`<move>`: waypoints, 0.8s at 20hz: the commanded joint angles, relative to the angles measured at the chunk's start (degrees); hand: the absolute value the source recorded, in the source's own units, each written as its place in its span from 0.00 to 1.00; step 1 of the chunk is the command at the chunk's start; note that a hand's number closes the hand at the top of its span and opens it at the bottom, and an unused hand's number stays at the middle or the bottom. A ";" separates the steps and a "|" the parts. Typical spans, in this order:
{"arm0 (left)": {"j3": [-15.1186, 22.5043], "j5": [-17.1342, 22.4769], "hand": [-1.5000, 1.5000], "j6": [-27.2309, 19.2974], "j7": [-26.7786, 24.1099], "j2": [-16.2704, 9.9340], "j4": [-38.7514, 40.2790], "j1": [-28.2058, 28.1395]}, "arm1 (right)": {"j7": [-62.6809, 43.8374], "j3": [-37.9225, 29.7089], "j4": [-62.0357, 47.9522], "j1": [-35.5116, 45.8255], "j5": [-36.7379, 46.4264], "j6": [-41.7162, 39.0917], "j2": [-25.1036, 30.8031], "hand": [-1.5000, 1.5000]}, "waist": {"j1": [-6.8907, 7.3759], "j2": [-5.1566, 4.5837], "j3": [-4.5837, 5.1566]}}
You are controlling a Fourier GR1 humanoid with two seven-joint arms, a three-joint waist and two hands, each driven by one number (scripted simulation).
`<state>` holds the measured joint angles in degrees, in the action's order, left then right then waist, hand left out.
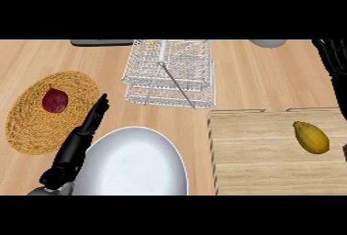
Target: Pick the lemon from the tray and place it in the tiered basket
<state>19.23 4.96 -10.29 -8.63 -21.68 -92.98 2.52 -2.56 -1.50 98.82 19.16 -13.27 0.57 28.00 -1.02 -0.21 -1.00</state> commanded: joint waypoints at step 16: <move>-5.42 13.09 0.50 2.94 21.26 4.51 5.37 7.93 | 46.74 -22.10 -26.02 -24.12 -3.28 -23.86 4.24 0.00 | 0.26 0.03 0.85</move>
<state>13.27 17.55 -7.05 8.65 -18.37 -87.89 7.56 34.83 -22.47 77.34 -1.15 -21.18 -17.24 28.42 -1.34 -0.34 -0.35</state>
